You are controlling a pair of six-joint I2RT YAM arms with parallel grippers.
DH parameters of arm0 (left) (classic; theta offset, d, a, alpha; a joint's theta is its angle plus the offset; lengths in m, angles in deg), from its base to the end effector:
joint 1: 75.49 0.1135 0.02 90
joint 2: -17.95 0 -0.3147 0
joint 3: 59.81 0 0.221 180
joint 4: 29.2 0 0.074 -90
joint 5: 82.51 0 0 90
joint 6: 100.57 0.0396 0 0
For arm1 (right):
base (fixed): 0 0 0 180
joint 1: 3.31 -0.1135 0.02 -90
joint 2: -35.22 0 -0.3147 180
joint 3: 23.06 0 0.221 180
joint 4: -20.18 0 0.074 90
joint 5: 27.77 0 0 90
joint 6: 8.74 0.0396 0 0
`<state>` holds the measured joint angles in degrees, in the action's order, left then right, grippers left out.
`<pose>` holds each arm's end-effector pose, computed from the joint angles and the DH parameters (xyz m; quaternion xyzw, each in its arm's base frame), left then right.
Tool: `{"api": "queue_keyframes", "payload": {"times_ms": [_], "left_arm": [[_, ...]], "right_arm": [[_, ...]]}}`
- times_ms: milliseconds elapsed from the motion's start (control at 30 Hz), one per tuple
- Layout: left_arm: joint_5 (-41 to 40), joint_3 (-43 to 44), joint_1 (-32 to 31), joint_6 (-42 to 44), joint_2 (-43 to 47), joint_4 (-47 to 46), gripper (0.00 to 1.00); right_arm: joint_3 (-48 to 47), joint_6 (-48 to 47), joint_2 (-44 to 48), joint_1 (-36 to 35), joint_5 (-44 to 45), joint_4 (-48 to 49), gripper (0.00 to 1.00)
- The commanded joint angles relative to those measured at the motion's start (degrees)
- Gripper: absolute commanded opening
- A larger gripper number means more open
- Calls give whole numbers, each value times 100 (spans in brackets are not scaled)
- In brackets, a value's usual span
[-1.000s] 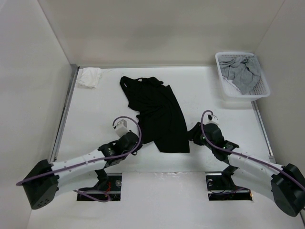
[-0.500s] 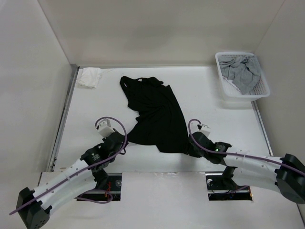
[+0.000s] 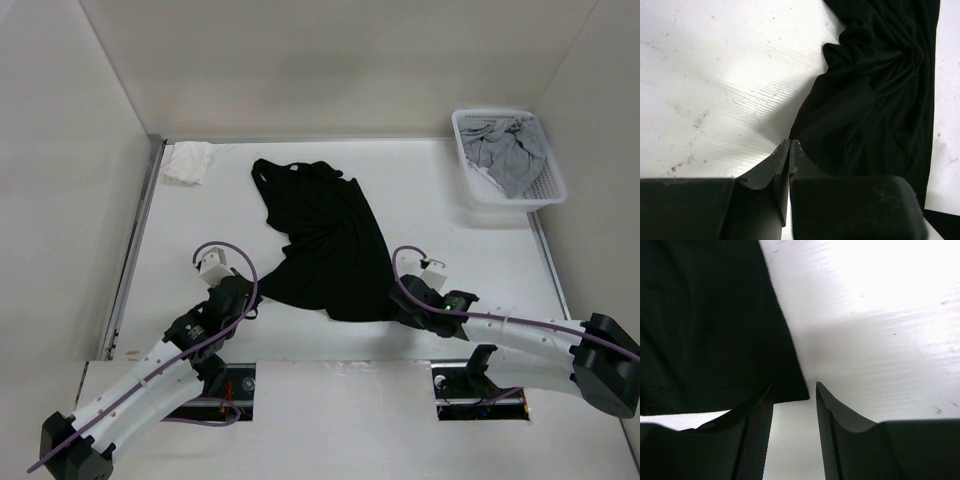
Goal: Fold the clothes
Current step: Flatten the tank top out
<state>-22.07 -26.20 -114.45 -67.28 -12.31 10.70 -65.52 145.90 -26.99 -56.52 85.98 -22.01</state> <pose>0.0558 -0.0200 0.2204 -0.2466 0.8356 -0.1693 0.4608 0.0925 0.0971 0.2199 0.1442 0.9397 0.1002 0.2934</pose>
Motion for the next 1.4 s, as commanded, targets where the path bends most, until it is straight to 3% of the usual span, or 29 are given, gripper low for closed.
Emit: {"api": "queue_keyframes", "payload": {"times_ms": [0, 200, 367, 500, 633, 767, 900, 1067, 1133, 1367], "left_arm": [[266, -53, 182, 256, 3, -384, 0], [539, -132, 402, 283, 99, -524, 0], [618, -97, 473, 336, 99, -560, 0], [618, -62, 482, 336, 64, -612, 0], [618, 148, 482, 371, 108, -612, 0], [522, 937, 490, 607, 275, -595, 0], [337, 2299, 490, 1011, 267, -726, 0], [293, 4100, 455, 1776, -111, -1069, 0], [179, 4944, 551, 2136, -304, -1183, 0], [-278, 6686, 771, 2963, -823, -1526, 0]], "right_arm": [[-266, 198, 69, -62, 359, -423, 43], [-257, 207, -343, -88, 166, -275, 41], [-222, 215, -616, -115, -71, 155, 26], [-195, 233, -625, -115, -46, 244, 9], [-370, 391, 119, -290, 611, -132, 4], [-1229, 50, 1446, -685, 1578, -861, 1], [-2889, -1222, 2064, -1001, 2370, -1258, 1], [-5131, -3165, 1846, -1529, 3258, -1022, 0], [-6036, -4192, 1608, -1766, 3539, -506, 0], [-8085, -7365, 642, -2452, 3751, 1665, 0]]}}
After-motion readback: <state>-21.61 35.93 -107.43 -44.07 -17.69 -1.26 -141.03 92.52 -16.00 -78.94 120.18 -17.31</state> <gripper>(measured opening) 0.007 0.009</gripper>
